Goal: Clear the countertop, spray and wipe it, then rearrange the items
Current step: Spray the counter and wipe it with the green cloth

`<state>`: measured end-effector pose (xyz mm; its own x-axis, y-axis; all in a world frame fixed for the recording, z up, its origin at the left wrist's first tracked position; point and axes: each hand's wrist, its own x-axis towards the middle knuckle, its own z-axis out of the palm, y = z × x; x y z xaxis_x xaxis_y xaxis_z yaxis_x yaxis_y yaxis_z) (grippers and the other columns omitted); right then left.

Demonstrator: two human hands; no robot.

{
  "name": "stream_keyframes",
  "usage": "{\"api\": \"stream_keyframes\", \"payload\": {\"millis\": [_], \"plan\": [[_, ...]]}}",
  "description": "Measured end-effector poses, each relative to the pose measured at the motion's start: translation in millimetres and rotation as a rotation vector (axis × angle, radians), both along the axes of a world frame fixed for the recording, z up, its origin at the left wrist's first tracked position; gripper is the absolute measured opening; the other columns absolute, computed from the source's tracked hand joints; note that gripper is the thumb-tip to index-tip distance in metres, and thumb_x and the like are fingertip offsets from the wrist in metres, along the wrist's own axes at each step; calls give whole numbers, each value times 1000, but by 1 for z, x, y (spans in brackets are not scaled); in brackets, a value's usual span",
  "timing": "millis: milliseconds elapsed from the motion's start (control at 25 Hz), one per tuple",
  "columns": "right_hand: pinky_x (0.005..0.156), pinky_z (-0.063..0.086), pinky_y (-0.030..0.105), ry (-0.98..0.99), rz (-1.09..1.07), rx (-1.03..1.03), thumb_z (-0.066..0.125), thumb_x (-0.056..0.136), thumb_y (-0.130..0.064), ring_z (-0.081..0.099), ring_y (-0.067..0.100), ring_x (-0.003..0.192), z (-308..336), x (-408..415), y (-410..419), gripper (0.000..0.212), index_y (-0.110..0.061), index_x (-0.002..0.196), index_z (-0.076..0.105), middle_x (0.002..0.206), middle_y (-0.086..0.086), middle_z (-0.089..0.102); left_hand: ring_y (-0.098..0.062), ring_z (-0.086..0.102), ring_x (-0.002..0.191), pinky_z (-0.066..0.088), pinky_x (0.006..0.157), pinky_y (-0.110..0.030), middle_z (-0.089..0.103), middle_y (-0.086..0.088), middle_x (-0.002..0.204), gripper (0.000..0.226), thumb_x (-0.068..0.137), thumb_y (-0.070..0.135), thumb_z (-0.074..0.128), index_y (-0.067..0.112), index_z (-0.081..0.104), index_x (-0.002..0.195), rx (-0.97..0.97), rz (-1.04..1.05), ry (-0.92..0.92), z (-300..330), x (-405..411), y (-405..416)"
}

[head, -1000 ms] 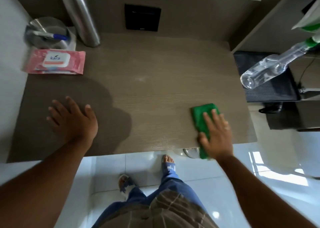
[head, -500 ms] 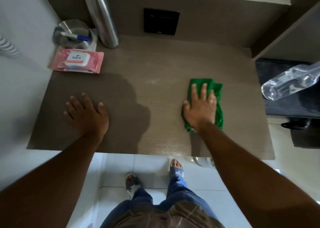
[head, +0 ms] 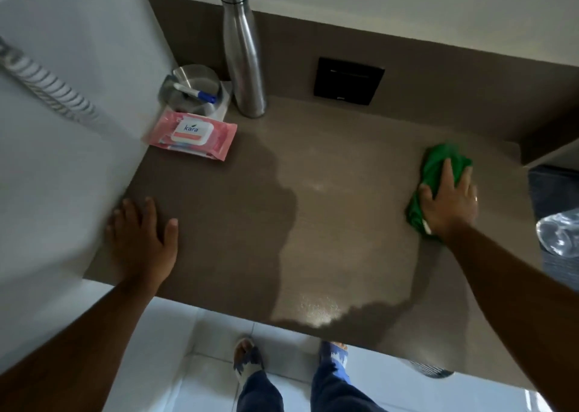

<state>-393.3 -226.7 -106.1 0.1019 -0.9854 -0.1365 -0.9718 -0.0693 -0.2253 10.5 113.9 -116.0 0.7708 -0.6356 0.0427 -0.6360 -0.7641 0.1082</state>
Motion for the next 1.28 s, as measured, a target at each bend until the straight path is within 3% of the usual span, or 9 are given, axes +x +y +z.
{"api": "stream_keyframes", "payload": {"millis": [120, 280, 440, 640, 720, 800, 960, 1080, 1280], "plan": [[117, 16, 45, 15, 91, -10, 46, 93, -36, 14, 40, 146, 7, 103, -24, 71, -20, 154, 14, 161, 18, 9, -48, 26, 139, 17, 114, -57, 26, -32, 153, 73, 92, 53, 25, 9, 31, 150, 36, 1, -14, -9, 4, -2], [114, 22, 48, -21, 702, -34, 41, 91, -27, 19, 36, 145, 1, 245, 96, 66, -22, 153, 20, 161, 14, 17, -46, 27, 140, 20, 114, -57, 27, -29, 154, 72, 92, 56, 22, 13, 30, 150, 59, 26, -22, -10, 6, 1], [105, 38, 52, -24, 1108, -18, 45, 89, -24, 37, 40, 134, -1, 248, 154, 67, -26, 152, 21, 160, 12, 22, -44, 26, 141, 21, 114, -57, 27, -27, 154, 71, 91, 53, 26, 14, 30, 151, 64, 31, 2, -6, 4, -1], [113, 28, 46, 58, 426, -83, 46, 92, -16, 31, 40, 138, 0, 166, 20, 65, -16, 153, 22, 158, 19, 24, -42, 22, 144, 16, 117, -56, 23, -25, 157, 72, 91, 55, 26, 17, 26, 152, 60, 41, 31, -4, 3, 0], [111, 27, 45, -1, 285, -78, 48, 91, -18, 31, 43, 137, 10, 165, 24, 66, -15, 152, 24, 157, 22, 24, -41, 22, 144, 16, 116, -54, 23, -24, 157, 71, 91, 55, 27, 19, 26, 153, 73, 44, 20, -4, 2, 0], [112, 28, 48, -27, 335, -34, 47, 91, -15, 28, 40, 140, 13, 187, 80, 65, -15, 152, 24, 158, 19, 22, -41, 24, 143, 17, 116, -53, 24, -24, 157, 71, 91, 54, 28, 19, 27, 152, 85, 51, 12, -3, 1, 0], [102, 43, 54, -97, 962, 36, 59, 83, -19, 42, 38, 133, 6, 196, 264, 67, -23, 146, 36, 153, 14, 36, -44, 30, 139, 23, 112, -54, 31, -28, 153, 69, 92, 50, 31, 12, 36, 149, 30, 18, -4, -1, -1, 2], [94, 49, 46, -114, 1214, -39, 49, 86, -24, 56, 34, 121, 5, 187, 239, 53, -25, 140, 47, 144, 11, 50, -43, 26, 142, 20, 115, -54, 27, -27, 155, 69, 92, 51, 30, 14, 34, 150, 29, 25, 32, -1, 0, 2], [108, 33, 49, 85, 586, -14, 47, 91, -22, 29, 41, 139, 8, 207, 89, 68, -24, 153, 20, 160, 12, 19, -40, 22, 144, 16, 117, -52, 23, -23, 158, 70, 92, 54, 26, 20, 28, 153, 50, 50, 44, -6, 0, 2]]}}
